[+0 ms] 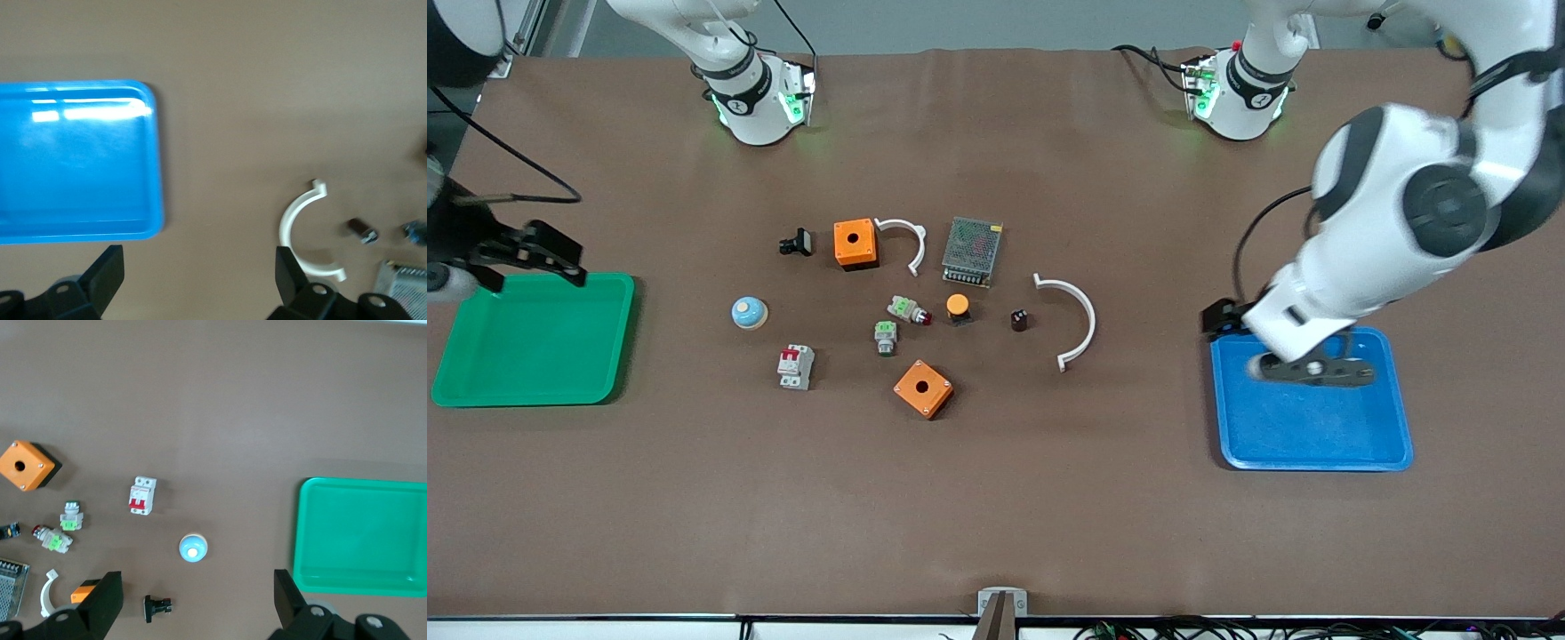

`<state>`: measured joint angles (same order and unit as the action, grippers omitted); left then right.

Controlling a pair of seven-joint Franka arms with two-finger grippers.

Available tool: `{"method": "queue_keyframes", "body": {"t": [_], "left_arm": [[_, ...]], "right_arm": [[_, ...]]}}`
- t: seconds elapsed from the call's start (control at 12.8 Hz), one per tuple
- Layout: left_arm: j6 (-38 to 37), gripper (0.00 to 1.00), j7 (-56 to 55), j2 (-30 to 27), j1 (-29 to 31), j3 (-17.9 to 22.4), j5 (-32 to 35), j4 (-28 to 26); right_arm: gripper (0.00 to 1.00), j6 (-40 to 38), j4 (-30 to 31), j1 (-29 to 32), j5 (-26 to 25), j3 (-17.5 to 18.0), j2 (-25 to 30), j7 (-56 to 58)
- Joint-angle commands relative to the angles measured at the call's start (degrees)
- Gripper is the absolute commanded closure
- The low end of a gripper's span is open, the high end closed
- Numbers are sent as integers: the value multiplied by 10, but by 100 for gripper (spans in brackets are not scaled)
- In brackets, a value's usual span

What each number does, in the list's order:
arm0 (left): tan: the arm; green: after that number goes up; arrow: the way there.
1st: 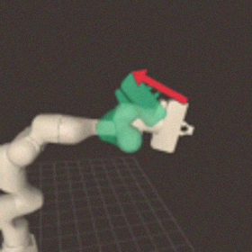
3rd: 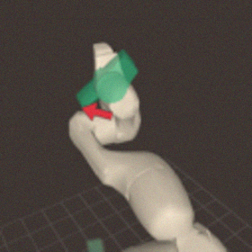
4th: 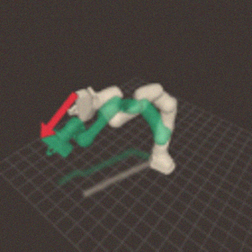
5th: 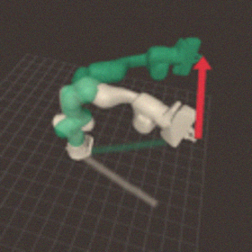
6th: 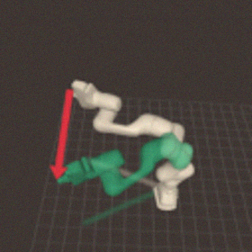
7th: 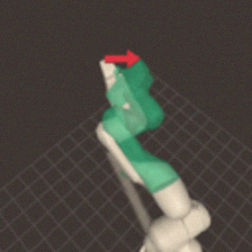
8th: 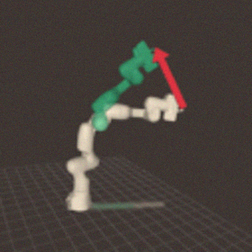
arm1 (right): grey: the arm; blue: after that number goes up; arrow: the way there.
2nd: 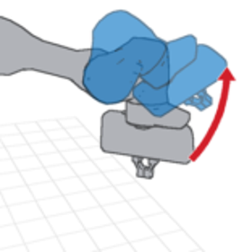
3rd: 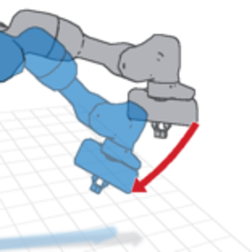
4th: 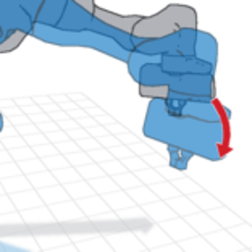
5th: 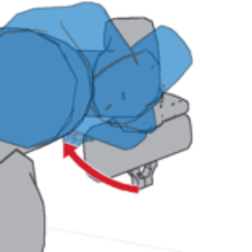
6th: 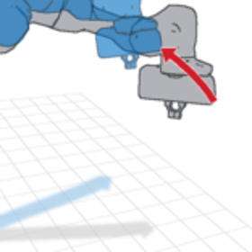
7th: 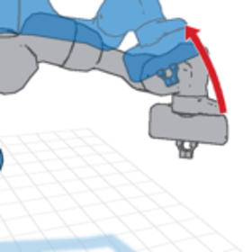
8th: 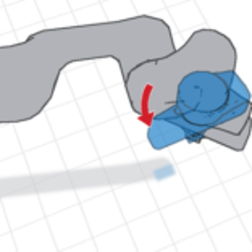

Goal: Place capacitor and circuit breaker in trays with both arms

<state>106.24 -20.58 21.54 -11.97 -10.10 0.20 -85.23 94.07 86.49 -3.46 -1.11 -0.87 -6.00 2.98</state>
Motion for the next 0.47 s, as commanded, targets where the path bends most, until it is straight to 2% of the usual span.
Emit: {"method": "queue_keyframes", "body": {"t": [0.0,0.23,0.39], "left_arm": [[67,0,-157,56,-74,3,1,4],[142,0,-288,118,-127,3,2,4],[170,0,-378,155,-168,3,2,3]], "right_arm": [[0,-2,-11,-42,-9,-2,-38,-1],[0,15,18,-61,16,-1,-86,-8],[0,87,82,-62,56,-1,-93,-24]]}}
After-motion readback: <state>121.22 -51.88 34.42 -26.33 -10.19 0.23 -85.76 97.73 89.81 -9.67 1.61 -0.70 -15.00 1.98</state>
